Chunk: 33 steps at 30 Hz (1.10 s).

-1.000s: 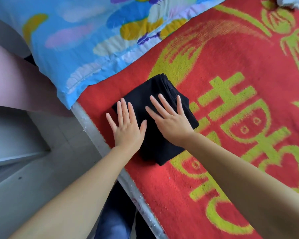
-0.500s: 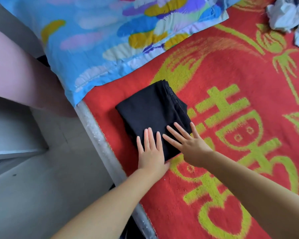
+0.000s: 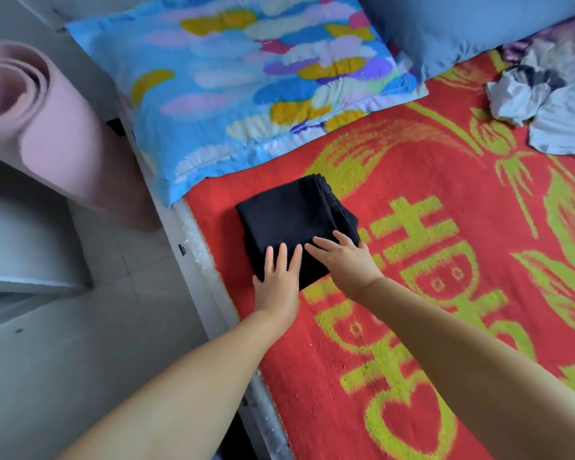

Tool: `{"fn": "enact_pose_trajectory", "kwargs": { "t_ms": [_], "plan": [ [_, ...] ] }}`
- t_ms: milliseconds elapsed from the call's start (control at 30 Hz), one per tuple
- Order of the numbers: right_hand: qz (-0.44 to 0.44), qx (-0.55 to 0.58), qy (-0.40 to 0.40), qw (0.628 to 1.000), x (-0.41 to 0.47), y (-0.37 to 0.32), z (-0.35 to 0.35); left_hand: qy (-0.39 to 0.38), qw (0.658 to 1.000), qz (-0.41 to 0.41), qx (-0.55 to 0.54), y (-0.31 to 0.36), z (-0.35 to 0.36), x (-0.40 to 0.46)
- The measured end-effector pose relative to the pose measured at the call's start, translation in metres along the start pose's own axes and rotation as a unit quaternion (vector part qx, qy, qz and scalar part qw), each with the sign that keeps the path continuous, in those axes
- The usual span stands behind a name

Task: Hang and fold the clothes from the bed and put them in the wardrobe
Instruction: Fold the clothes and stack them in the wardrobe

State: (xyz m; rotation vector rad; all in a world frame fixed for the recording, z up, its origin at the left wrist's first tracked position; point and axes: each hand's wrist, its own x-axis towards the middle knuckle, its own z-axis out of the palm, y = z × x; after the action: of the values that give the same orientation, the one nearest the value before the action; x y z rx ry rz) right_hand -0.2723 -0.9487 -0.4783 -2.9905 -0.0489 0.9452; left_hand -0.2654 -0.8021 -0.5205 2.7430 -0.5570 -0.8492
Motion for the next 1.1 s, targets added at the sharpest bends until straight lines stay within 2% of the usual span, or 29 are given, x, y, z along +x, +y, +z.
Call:
{"fn": "enact_pose_trajectory", "kwargs": {
  "t_ms": [267, 500, 667, 800, 1100],
  "plan": [
    [-0.004, -0.042, 0.036, 0.998, -0.056, -0.078, -0.132, 0.080, 0.996, 0.021, -0.040, -0.036, -0.125, -0.069],
    [-0.072, -0.064, 0.077, 0.992, -0.106, -0.199, -0.190, 0.153, 0.988, -0.021, -0.028, -0.117, -0.189, -0.181],
    [-0.161, -0.076, 0.111, 0.978, -0.108, -0.319, -0.219, 0.180, 0.979, -0.094, -0.006, -0.216, -0.227, -0.257],
    [-0.218, -0.091, 0.107, 0.966, -0.102, -0.433, -0.235, 0.207, 0.969, -0.137, 0.013, -0.315, -0.245, -0.316],
    [-0.303, -0.096, 0.066, 0.946, -0.078, -0.686, -0.223, 0.173, 0.968, -0.181, 0.019, -0.537, -0.262, -0.439]
  ]
}}
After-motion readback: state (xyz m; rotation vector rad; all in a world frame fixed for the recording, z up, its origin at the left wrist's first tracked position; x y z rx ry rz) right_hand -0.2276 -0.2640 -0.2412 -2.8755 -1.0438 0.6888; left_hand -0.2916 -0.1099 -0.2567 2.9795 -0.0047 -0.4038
